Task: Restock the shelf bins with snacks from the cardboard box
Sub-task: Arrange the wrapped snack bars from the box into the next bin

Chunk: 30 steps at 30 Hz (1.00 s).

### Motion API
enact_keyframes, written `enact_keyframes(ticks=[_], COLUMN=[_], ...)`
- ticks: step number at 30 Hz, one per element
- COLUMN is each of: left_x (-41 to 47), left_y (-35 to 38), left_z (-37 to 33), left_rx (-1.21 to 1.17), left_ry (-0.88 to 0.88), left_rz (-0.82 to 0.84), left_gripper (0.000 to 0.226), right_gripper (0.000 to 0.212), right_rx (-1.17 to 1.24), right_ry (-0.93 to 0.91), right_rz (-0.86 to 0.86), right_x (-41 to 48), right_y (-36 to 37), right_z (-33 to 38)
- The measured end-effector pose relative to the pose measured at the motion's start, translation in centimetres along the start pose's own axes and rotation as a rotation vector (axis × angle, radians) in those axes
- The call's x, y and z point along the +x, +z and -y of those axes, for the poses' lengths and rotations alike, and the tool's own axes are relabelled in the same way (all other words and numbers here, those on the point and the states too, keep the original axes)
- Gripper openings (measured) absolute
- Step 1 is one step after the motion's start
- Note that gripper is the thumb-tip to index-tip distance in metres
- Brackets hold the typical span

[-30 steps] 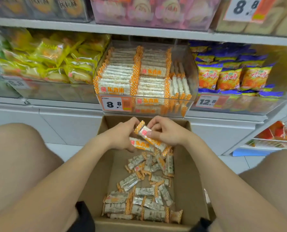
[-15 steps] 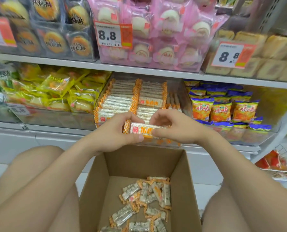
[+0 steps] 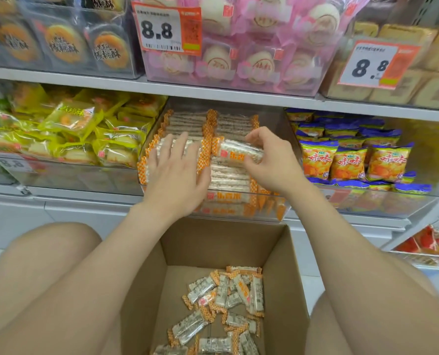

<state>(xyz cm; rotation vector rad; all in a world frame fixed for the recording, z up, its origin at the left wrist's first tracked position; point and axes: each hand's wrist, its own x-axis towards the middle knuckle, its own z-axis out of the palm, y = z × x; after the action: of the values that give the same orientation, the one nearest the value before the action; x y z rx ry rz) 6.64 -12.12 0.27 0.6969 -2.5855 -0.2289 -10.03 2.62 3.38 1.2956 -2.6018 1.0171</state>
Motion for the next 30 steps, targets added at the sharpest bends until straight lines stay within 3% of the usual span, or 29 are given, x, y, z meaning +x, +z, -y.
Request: enact_keyframes(ticks=[2, 9, 14, 19, 22, 27, 30], left_x=[-0.2, -0.4, -0.4, -0.4, -0.6, -0.9, -0.8], left_y=[0.6, 0.9, 0.8, 1.0, 1.0, 1.2, 1.3], left_z=[0.3, 0.4, 0.4, 0.0, -0.3, -0.8, -0.4], left_rx=[0.13, 0.213, 0.22, 0.222, 0.205, 0.173, 0.148], left_ry=[-0.022, 0.008, 0.009, -0.005, -0.033, -0.063, -0.039], left_rz=[0.095, 0.082, 0.09, 0.075, 0.06, 0.014, -0.009], left_gripper=[0.065, 0.066, 0.067, 0.066, 0.065, 0.065, 0.059], right_gripper=[0.039, 0.048, 0.04, 0.025, 0.026, 0.051, 0.038], right_rx=[-0.127, -0.311, -0.434, -0.324, -0.369, -0.518, -0.488], right_ry=[-0.034, 0.022, -0.125, -0.065, -0.087, -0.063, -0.032], right_rz=[0.022, -0.182, -0.083, -0.188, -0.128, -0.095, -0.216], right_x=[0.5, 1.6, 2.3, 2.7, 2.8, 2.0, 1.9], right_y=[1.7, 4.7, 5.7, 4.7, 5.1, 4.5, 3.8], right_z=[0.3, -0.6, -1.2, -1.4, -1.2, -0.4, 0.0])
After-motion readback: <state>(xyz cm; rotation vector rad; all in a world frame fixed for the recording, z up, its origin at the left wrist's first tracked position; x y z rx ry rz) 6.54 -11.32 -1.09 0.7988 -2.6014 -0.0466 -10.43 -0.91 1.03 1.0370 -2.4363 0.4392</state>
